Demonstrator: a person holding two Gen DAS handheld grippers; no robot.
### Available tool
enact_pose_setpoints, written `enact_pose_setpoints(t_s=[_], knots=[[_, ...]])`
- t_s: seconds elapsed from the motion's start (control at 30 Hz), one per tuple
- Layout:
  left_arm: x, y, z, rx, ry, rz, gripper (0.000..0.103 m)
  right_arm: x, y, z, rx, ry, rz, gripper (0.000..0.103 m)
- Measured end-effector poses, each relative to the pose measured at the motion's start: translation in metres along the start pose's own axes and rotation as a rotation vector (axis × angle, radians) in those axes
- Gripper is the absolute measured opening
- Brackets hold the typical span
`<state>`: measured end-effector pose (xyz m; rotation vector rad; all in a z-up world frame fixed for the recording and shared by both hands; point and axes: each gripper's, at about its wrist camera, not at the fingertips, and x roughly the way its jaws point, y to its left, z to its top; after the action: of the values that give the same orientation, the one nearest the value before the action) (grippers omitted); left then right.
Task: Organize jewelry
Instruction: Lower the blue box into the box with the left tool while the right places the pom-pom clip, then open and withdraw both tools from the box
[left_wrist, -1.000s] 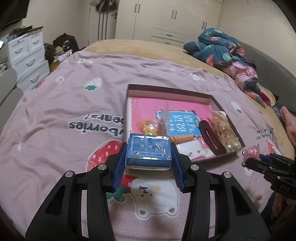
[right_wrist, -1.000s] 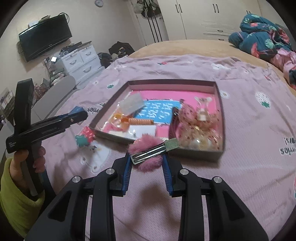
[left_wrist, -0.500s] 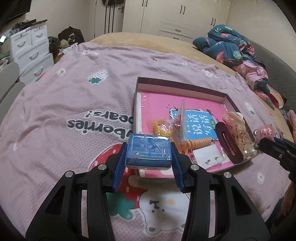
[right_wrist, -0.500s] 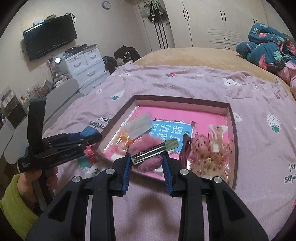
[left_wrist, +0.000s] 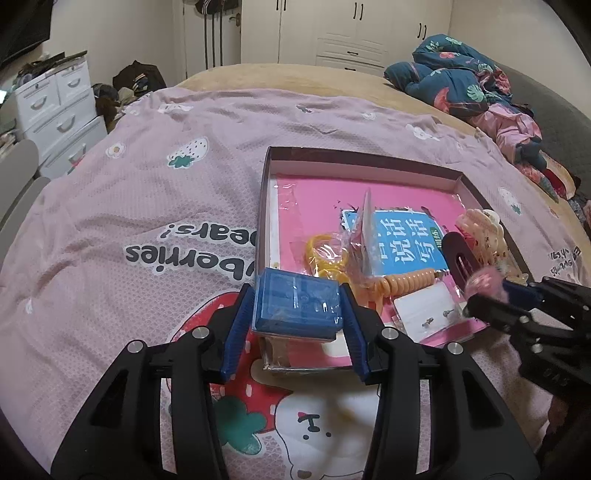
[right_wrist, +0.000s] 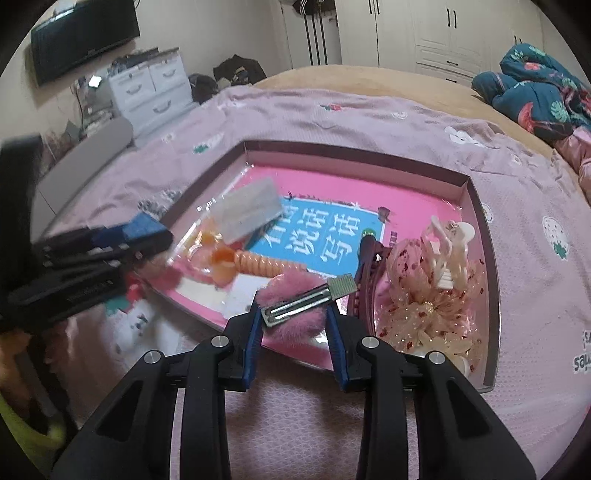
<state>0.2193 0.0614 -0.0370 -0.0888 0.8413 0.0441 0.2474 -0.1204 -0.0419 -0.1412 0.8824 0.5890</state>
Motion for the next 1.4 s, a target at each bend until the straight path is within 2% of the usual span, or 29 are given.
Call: enact_pose_setpoints(t_s=[0.1, 0.23, 0.37, 0.47, 0.77, 0.93, 1.0, 1.4], knots=[[-0.001, -0.003, -0.001, 0.015, -0.004, 0.01, 0.037, 0.003, 0.0, -0.004, 0.003, 0.015, 0.001, 0.033], [0.0, -0.007, -0.001, 0.031, -0.004, 0.02, 0.039, 0.0, -0.002, -0.006, 0.01, 0.004, -0.006, 0.046], [0.0, -0.007, -0.001, 0.03, -0.002, 0.015, 0.044, -0.011, -0.006, -0.007, 0.028, -0.023, -0.011, 0.053], [-0.003, -0.008, -0.002, 0.028, -0.007, 0.01, 0.051, -0.026, -0.009, -0.01, 0.046, -0.056, -0.013, 0.058], [-0.047, -0.012, -0.006, 0.031, -0.092, 0.004, 0.076, -0.088, -0.01, -0.023, 0.078, -0.211, -0.059, 0.091], [-0.073, -0.017, -0.011, 0.015, -0.127, -0.017, 0.091, -0.119, -0.01, -0.035, 0.083, -0.291, -0.107, 0.098], [-0.083, -0.02, -0.012, 0.006, -0.133, -0.037, 0.093, -0.131, -0.011, -0.042, 0.084, -0.316, -0.119, 0.099], [-0.122, -0.032, -0.041, 0.009, -0.139, -0.075, 0.094, -0.167, -0.009, -0.075, 0.085, -0.343, -0.128, 0.099]])
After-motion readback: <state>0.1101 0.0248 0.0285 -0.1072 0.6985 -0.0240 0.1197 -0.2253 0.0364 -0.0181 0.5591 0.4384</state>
